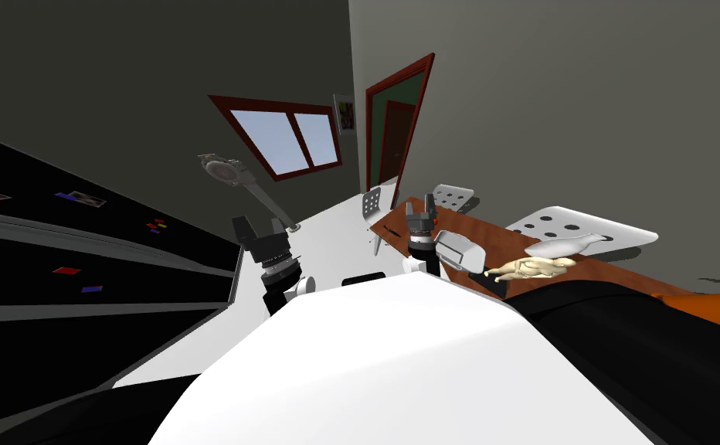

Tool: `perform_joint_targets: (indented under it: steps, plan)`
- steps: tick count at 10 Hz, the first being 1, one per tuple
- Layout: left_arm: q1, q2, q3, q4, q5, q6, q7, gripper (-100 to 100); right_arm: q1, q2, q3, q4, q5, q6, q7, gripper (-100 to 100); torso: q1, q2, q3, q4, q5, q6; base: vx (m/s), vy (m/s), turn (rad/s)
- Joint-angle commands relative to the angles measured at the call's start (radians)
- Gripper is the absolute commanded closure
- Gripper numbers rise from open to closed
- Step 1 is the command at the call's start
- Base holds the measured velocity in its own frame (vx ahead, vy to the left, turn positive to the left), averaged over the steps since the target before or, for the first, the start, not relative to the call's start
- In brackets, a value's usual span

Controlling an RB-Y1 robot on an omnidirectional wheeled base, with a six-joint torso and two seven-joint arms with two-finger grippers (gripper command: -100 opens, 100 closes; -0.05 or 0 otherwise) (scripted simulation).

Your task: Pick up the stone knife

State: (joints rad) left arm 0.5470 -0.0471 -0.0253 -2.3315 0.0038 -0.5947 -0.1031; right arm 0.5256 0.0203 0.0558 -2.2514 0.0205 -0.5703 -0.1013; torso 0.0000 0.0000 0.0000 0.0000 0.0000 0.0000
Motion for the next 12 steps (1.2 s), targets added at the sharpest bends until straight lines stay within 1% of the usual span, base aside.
perform_joint_targets:
  steps: [1, 3, 4, 7, 8, 11, 12]
  plan:
    - [0.000, 0.000, 0.000, 0.000, 0.000, 0.000, 0.000, 0, -0.004, -0.047, -0.006, 0.013, 0.016, -0.002, 0.002, -100, 0.000, 0.000, 0.000, 0.000, 0.000, 0.000, 0.030, 0.009, -0.016]
    - [0.000, 0.000, 0.000, 0.000, 0.000, 0.000, 0.000, 0, -0.012, -0.106, -0.021, 0.044, 0.052, -0.008, 0.008, -100, 0.001, -0.003, -0.002, -0.001, 0.000, 0.000, 0.068, 0.027, -0.029]
    - [0.000, 0.000, 0.000, 0.000, 0.000, 0.000, 0.000, 0, -0.012, -0.115, -0.021, 0.044, 0.052, -0.008, 0.008, -100, 0.001, -0.005, -0.003, -0.001, 0.000, 0.000, 0.060, 0.031, -0.011]
    - [0.000, 0.000, 0.000, 0.000, 0.000, 0.000, 0.000, 0, -0.030, -0.209, -0.053, 0.117, 0.137, -0.022, 0.021, -100, 0.003, -0.006, -0.003, -0.001, 0.001, 0.000, 0.092, 0.046, -0.039]
    - [0.000, 0.000, 0.000, 0.000, 0.000, 0.000, 0.000, 0, -0.030, -0.218, -0.053, 0.117, 0.137, -0.022, 0.021, -100, 0.003, -0.008, -0.004, -0.002, 0.001, 0.000, 0.106, 0.038, -0.016]
    - [0.000, 0.000, 0.000, 0.000, 0.000, 0.000, 0.000, 0, -0.050, -0.310, -0.095, 0.211, 0.236, -0.039, 0.038, -100, 0.003, -0.008, -0.005, -0.002, 0.001, 0.000, 0.119, 0.061, -0.044]
    - [0.000, 0.000, 0.000, 0.000, 0.000, 0.000, 0.000, 0, -0.050, -0.322, -0.095, 0.211, 0.246, -0.039, 0.038, -100, 0.004, -0.009, -0.005, -0.002, 0.001, 0.000, 0.128, 0.049, -0.022]
